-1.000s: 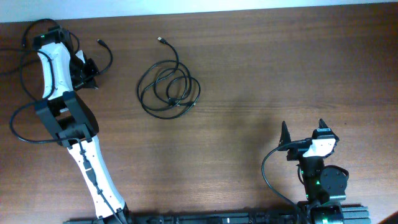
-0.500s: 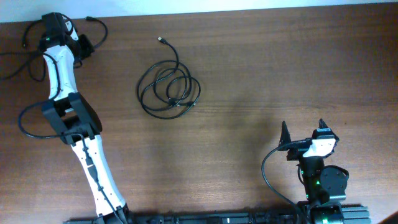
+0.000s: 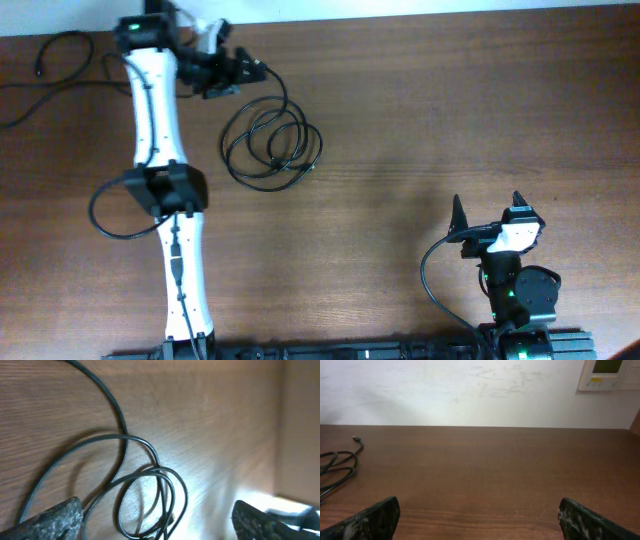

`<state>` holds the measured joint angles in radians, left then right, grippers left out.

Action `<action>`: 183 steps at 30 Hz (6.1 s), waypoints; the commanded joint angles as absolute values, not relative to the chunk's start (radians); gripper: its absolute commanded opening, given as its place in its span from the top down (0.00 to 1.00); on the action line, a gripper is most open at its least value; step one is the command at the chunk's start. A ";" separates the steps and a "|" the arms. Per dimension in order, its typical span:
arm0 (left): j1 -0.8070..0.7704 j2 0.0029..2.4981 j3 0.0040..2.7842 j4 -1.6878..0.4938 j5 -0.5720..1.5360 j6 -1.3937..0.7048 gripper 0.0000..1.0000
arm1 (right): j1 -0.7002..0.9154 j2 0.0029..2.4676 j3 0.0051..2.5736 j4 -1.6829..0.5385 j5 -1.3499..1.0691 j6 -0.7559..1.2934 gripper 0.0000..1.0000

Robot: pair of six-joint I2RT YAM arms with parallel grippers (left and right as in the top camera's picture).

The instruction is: Untangle cables

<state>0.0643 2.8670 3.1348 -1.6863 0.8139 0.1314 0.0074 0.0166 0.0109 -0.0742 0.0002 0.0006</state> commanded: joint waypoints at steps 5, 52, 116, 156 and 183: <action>-0.200 2.444 3.000 -1.689 0.257 0.011 0.01 | 0.013 0.013 0.006 -0.080 0.005 0.004 0.01; -0.220 1.402 1.924 -0.386 0.100 -0.146 1.00 | 0.013 0.013 0.006 -0.080 0.005 0.004 0.02; 0.003 2.357 1.897 -1.108 0.023 0.060 0.70 | 0.013 0.013 0.006 -0.080 0.005 0.004 0.02; 0.270 1.808 2.590 -0.970 -0.783 -0.476 1.00 | 0.013 0.013 0.006 -0.080 0.005 0.004 0.02; 0.645 2.051 2.225 -1.265 -0.258 -0.538 1.00 | 0.013 0.013 0.006 -0.080 0.005 0.004 0.02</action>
